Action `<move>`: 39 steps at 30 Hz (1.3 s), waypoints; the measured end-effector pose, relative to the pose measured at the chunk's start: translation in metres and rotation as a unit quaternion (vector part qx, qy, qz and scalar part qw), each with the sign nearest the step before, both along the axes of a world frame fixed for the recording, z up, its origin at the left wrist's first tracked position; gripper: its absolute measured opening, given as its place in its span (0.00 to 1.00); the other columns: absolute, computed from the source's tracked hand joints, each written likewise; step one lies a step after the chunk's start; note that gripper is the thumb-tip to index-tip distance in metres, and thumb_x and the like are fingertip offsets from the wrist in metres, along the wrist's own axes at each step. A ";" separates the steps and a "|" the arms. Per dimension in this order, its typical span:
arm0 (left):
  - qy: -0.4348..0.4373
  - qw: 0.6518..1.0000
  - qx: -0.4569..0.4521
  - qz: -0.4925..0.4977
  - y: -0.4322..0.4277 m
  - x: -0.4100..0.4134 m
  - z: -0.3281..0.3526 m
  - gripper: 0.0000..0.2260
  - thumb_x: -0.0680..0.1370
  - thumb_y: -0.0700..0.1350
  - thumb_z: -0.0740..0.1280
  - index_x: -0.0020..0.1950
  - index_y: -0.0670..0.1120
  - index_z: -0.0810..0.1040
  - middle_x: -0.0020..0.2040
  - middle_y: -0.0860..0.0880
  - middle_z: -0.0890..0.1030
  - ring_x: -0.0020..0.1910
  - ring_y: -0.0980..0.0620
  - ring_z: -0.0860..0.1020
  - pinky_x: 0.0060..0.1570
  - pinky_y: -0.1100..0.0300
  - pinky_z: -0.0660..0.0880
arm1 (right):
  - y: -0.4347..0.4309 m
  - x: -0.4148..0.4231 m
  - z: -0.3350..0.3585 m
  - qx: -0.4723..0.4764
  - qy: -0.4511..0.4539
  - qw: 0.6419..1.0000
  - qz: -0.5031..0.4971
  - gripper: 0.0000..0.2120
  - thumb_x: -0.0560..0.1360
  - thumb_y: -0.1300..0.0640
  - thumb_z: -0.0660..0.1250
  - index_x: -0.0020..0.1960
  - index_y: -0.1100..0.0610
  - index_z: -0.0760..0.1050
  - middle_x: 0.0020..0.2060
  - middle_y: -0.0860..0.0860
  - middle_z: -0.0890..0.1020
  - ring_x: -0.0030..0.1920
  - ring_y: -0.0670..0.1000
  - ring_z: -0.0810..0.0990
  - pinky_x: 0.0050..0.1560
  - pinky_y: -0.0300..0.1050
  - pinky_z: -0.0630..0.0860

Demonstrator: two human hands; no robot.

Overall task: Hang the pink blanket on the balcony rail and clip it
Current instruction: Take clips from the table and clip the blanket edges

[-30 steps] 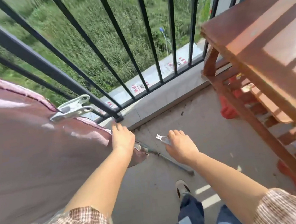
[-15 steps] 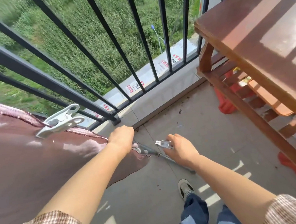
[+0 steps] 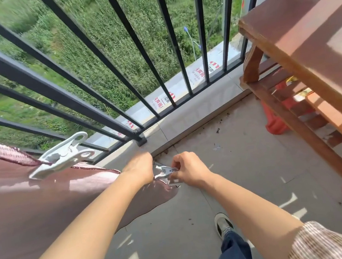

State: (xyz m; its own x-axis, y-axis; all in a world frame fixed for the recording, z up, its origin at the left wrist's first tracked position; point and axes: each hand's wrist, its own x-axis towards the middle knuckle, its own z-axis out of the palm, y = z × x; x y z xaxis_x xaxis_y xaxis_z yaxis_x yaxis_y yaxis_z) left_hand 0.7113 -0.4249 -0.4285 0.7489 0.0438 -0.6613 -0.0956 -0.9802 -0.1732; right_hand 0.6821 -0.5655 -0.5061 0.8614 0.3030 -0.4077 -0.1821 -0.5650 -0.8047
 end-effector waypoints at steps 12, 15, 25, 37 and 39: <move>-0.016 0.999 -0.030 0.042 0.006 -0.003 -0.008 0.06 0.73 0.38 0.65 0.48 0.46 0.74 0.47 0.46 0.78 0.44 0.46 0.75 0.39 0.56 0.70 | 0.025 0.008 -0.007 0.008 -0.005 0.998 0.059 0.13 0.63 0.55 0.78 0.40 0.62 0.80 0.32 0.55 0.80 0.34 0.53 0.73 0.36 0.45 0.71; -0.023 0.998 -0.034 0.040 0.006 -0.004 -0.009 0.06 0.73 0.37 0.64 0.48 0.45 0.75 0.47 0.45 0.78 0.45 0.46 0.76 0.40 0.55 0.72 | 0.026 0.002 -0.013 0.003 0.001 0.999 0.041 0.10 0.64 0.56 0.76 0.42 0.59 0.79 0.34 0.53 0.80 0.37 0.53 0.74 0.37 0.44 0.70; -0.054 0.996 0.016 -0.070 -0.003 -0.015 -0.003 0.10 0.71 0.35 0.62 0.49 0.45 0.78 0.51 0.44 0.79 0.51 0.41 0.78 0.39 0.55 0.69 | 0.010 -0.024 -0.028 -0.021 -0.009 1.000 -0.013 0.18 0.68 0.51 0.72 0.56 0.54 0.75 0.53 0.51 0.80 0.54 0.55 0.78 0.51 0.46 0.73; -0.090 0.970 -0.223 0.043 -0.154 -0.073 -0.028 0.16 0.75 0.41 0.61 0.62 0.49 0.75 0.61 0.46 0.74 0.64 0.45 0.69 0.61 0.54 0.68 | -0.168 -0.099 -0.001 -0.139 0.007 0.980 -0.141 0.13 0.71 0.54 0.68 0.54 0.57 0.76 0.51 0.52 0.80 0.51 0.54 0.78 0.50 0.45 0.72; -0.074 0.968 -0.237 0.030 -0.194 -0.088 -0.031 0.15 0.75 0.42 0.62 0.62 0.49 0.75 0.62 0.46 0.73 0.64 0.46 0.69 0.60 0.54 0.68 | -0.215 -0.118 0.012 -0.163 0.008 0.971 -0.173 0.13 0.72 0.55 0.68 0.54 0.58 0.76 0.51 0.53 0.80 0.51 0.55 0.78 0.49 0.44 0.72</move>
State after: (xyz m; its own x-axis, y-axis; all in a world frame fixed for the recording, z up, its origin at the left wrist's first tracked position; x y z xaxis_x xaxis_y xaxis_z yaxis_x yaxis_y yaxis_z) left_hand 0.6237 -0.6187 -0.4590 0.8424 -0.1923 -0.5033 -0.0454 -0.9561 0.2894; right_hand 0.5641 -0.7801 -0.4941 0.8819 -0.1498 -0.4469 -0.4163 -0.6922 -0.5895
